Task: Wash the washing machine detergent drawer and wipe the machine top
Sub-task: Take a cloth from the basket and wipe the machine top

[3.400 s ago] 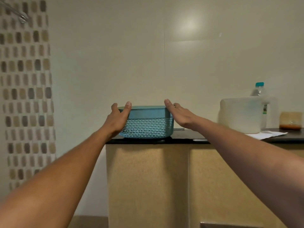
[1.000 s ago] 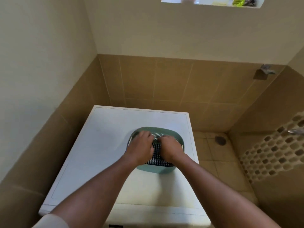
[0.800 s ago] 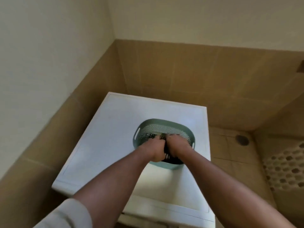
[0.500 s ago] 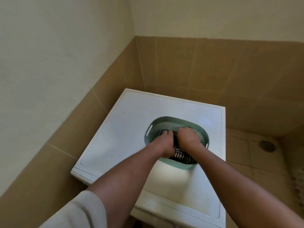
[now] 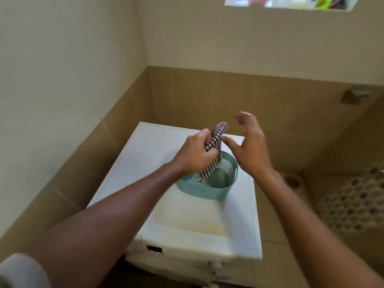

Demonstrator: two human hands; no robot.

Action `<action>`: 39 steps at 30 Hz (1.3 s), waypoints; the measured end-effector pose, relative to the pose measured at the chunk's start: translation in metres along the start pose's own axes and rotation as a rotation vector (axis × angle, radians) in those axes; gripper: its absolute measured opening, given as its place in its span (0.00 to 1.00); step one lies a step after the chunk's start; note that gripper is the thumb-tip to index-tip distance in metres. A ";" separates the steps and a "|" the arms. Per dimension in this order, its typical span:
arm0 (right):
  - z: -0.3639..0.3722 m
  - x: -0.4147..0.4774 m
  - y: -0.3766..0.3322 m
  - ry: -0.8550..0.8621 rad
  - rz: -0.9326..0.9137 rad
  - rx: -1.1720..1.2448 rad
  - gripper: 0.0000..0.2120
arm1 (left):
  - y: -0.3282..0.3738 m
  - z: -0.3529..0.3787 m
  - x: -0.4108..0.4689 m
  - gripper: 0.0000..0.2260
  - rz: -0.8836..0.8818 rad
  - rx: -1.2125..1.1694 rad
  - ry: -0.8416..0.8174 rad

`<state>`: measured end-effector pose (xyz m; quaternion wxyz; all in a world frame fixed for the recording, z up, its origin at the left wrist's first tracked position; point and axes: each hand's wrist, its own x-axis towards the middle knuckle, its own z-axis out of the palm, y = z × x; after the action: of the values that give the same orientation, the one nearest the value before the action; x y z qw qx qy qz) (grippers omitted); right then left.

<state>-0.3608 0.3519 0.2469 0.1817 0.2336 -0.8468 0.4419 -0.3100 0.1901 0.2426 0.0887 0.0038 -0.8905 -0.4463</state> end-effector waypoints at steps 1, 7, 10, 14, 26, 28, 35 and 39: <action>-0.003 -0.024 -0.004 0.157 0.123 0.116 0.17 | 0.007 0.003 -0.007 0.05 0.015 -0.023 -0.022; 0.027 -0.168 -0.021 0.386 0.239 -0.039 0.08 | 0.001 0.062 -0.074 0.11 -0.160 -0.478 -0.254; 0.049 -0.209 0.014 0.148 0.408 -0.419 0.15 | -0.039 0.086 -0.127 0.16 -0.423 -0.496 -0.277; 0.074 -0.269 0.034 -0.214 0.628 -0.597 0.18 | -0.102 0.073 -0.213 0.24 -0.352 0.064 -0.374; 0.097 -0.242 0.065 -0.254 0.579 -0.609 0.30 | -0.167 0.063 -0.222 0.19 0.242 0.509 -0.299; 0.113 -0.255 0.072 -0.304 0.579 -0.707 0.33 | -0.183 0.065 -0.227 0.18 0.238 0.513 -0.279; 0.199 -0.272 0.003 -0.283 0.378 -0.791 0.32 | -0.237 0.021 -0.257 0.24 0.075 0.482 -0.182; 0.274 -0.263 -0.045 -0.295 0.295 -0.766 0.31 | -0.275 -0.023 -0.262 0.25 0.019 0.454 -0.059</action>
<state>-0.1465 0.1630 -0.0073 0.0675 0.0866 -0.9908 0.0788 -0.0686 0.0292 -0.0029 0.0638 0.0023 -0.9703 -0.2335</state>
